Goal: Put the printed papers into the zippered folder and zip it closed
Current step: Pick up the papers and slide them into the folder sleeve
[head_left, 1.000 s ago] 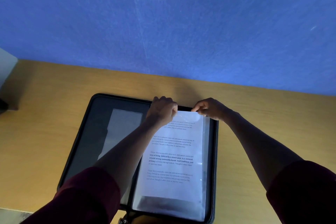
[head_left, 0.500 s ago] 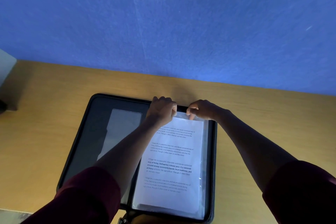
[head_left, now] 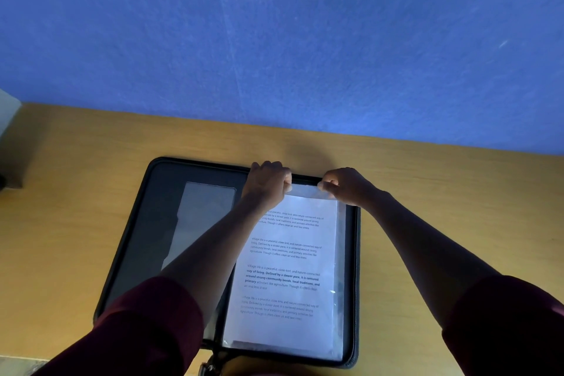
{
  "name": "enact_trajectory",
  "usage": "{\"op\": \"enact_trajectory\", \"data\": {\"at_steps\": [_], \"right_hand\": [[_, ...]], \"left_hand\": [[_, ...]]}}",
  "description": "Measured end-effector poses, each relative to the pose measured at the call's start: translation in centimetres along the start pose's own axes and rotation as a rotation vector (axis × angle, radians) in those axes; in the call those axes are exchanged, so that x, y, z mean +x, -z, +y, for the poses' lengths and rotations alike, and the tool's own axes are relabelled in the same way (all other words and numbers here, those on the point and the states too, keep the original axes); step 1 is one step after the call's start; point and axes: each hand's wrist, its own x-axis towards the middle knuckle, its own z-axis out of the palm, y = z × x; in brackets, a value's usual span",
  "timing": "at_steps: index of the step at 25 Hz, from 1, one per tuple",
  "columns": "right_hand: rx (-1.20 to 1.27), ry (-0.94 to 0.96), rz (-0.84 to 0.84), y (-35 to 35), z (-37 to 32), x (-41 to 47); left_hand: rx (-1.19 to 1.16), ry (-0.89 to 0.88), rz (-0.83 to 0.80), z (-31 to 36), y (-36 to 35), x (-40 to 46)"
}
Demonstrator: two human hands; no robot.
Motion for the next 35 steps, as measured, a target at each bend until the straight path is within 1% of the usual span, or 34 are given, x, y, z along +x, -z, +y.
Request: {"op": "enact_trajectory", "data": {"at_steps": [3, 5, 13, 23, 31, 35], "right_hand": [[0.086, -0.026, 0.134, -0.3, 0.2, -0.8], [0.128, -0.036, 0.191, -0.5, 0.3, -1.2], [0.058, -0.075, 0.288, -3.6, -0.3, -4.0], [-0.084, -0.120, 0.352, -10.6, -3.6, -8.9], [-0.150, -0.132, 0.297, -14.4, -3.8, -13.1], [-0.108, -0.165, 0.276, -15.7, -3.6, -14.0]], "left_hand": [[-0.028, -0.011, 0.032, 0.0, -0.3, -0.4], [-0.051, -0.024, 0.037, -0.1, -0.5, -0.6], [-0.120, -0.043, -0.018, -0.7, -1.3, -2.5], [-0.123, 0.052, 0.021, -1.2, -3.0, -8.9], [-0.122, 0.150, -0.004, -1.3, -4.8, -14.7], [-0.112, 0.198, -0.005, -1.5, -5.3, -17.1]]}}
